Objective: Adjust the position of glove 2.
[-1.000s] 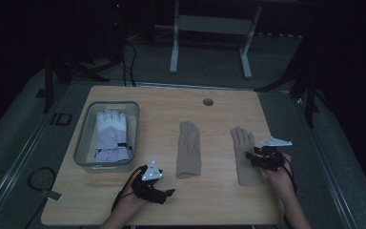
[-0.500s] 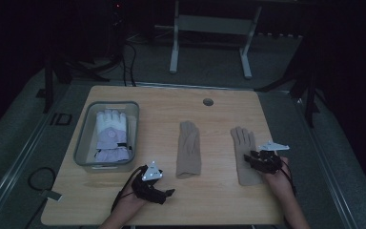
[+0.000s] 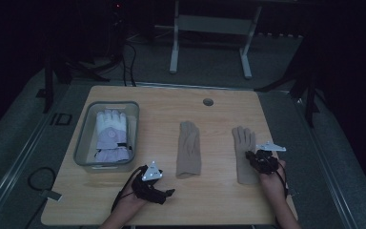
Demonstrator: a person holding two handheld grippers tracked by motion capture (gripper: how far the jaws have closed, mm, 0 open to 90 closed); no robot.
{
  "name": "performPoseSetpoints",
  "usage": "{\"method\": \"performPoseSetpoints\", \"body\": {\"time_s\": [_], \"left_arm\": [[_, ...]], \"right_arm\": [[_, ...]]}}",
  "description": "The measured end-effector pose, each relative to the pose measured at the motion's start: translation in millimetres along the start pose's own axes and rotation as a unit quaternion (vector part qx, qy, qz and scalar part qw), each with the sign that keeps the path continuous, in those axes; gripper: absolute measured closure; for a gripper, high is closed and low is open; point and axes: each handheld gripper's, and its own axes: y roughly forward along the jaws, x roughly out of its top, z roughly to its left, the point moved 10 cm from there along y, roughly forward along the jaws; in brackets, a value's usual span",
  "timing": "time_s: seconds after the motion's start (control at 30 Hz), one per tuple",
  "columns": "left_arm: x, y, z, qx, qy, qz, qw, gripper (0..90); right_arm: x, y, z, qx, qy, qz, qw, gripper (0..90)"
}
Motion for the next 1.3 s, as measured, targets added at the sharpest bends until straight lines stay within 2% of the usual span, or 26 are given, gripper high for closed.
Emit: {"method": "performPoseSetpoints", "body": {"time_s": [0.17,0.33,0.47,0.5,0.57,0.8,0.93,1.07,1.1,1.17,1.23,1.3], "left_arm": [[0.2,-0.1,0.3,0.0,0.0,-0.001,1.0,14.1],[0.1,-0.4,0.4,0.001,0.001,0.0,1.0,14.1],[0.4,-0.5,0.2,0.0,0.001,-0.001,1.0,14.1],[0.4,-0.5,0.2,0.0,0.001,-0.001,1.0,14.1],[1.7,-0.9,0.6,0.004,-0.001,-0.007,1.0,14.1],[0.5,-1.5,1.2,0.004,0.004,-0.003,1.0,14.1],[0.3,-1.9,0.5,0.003,0.006,-0.003,1.0,14.1],[0.4,-2.3,-0.2,0.003,0.007,-0.004,1.0,14.1],[0.4,-2.3,-0.2,0.003,0.007,-0.004,1.0,14.1],[0.4,-2.6,-0.3,0.002,0.008,-0.004,1.0,14.1],[0.3,-2.7,-0.3,0.002,0.009,-0.004,1.0,14.1],[0.4,-3.0,-0.5,0.001,0.008,-0.005,1.0,14.1]], "right_arm": [[15.1,-6.8,3.4,-0.006,0.024,-0.009,0.9996,84.5],[35.5,-14.4,10.2,-0.013,0.032,-0.024,0.9991,84.5],[56.9,-22.6,21.3,-0.014,0.042,-0.043,0.9981,84.5],[56.9,-22.6,21.3,-0.014,0.042,-0.043,0.9981,84.5],[72.5,-26.8,35.1,-0.014,0.042,-0.054,0.9976,84.6],[96.9,-23.0,75.0,-0.005,0.039,-0.061,0.9974,84.4],[111.7,-20.7,99.0,0.013,0.05,-0.071,0.9962,84.4],[120.5,-13.4,122.6,0.019,0.049,-0.073,0.996,84.4],[120.5,-13.4,122.6,0.019,0.049,-0.073,0.996,84.4],[123.8,-4.8,137.9,0.026,0.06,-0.074,0.9952,84.4],[124.6,0.3,146.8,0.032,0.068,-0.072,0.9946,84.3],[125.2,4.8,156.4,0.032,0.065,-0.073,0.9946,84.3]]}}
